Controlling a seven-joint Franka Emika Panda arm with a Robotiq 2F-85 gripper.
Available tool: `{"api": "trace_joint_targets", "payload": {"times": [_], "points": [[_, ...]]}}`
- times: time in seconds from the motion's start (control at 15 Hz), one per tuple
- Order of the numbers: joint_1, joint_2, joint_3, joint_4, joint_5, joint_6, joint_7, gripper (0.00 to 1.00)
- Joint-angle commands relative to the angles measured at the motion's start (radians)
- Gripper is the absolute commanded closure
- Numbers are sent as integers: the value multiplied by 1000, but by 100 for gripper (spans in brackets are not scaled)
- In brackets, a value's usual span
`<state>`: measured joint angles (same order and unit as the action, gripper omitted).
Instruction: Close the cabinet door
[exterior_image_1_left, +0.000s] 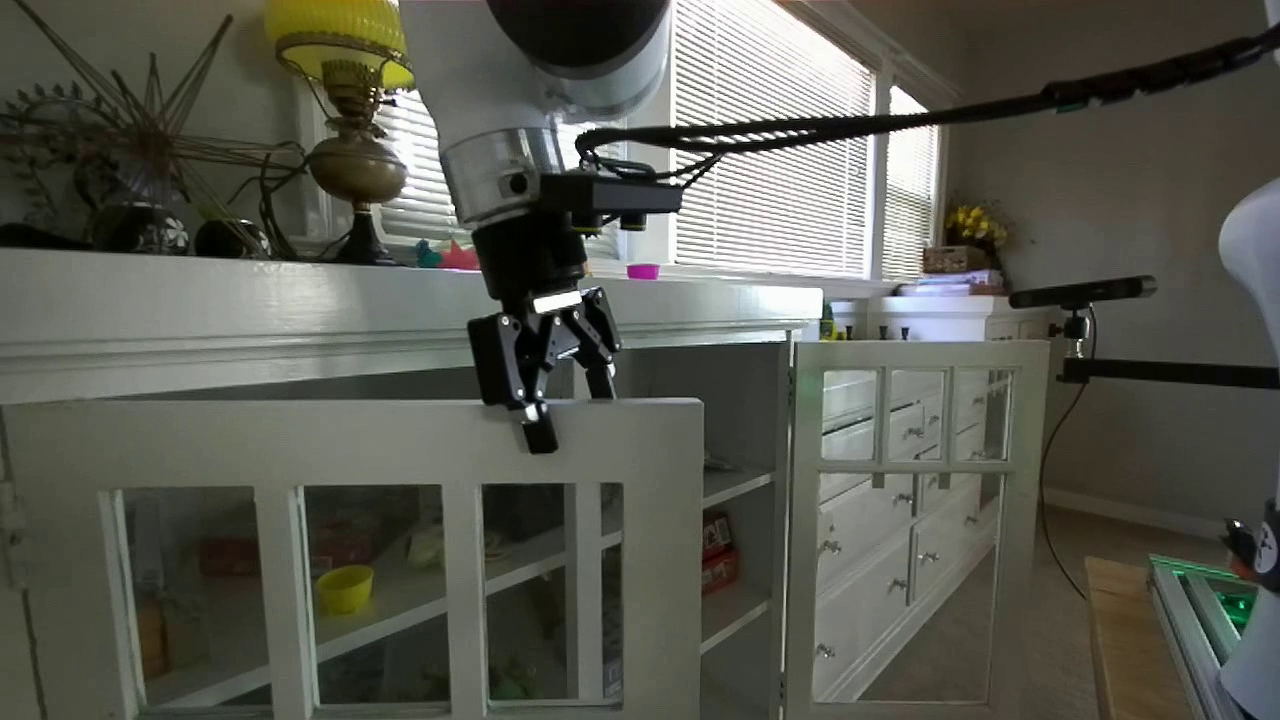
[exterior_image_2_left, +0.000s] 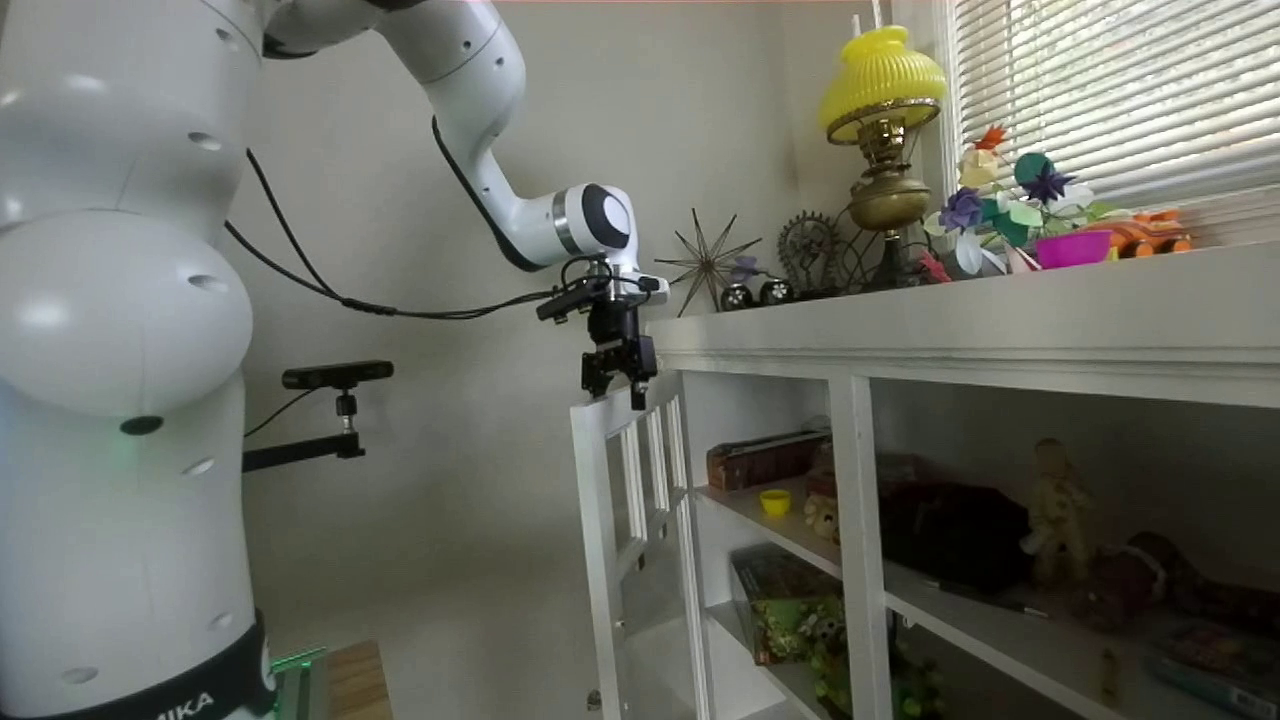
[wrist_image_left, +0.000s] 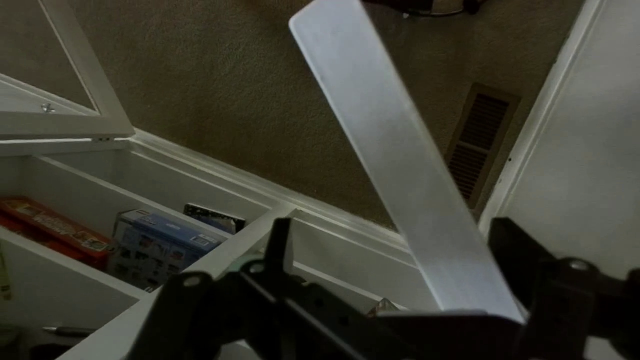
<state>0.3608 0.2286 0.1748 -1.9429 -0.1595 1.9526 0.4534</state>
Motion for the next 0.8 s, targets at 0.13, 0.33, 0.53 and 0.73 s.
{"api": "trace_joint_targets", "payload": {"times": [0.13,0.33,0.53,0.73], "points": [[-29,-48,-14,-59,-38,-6,62,0],[-37,-49,-24,-68,-49,-10,85,0],[-43,-56,-32,-73,-65,-18,114,0],[-50,-60,-40,-71,-88,-38,150,0]]}}
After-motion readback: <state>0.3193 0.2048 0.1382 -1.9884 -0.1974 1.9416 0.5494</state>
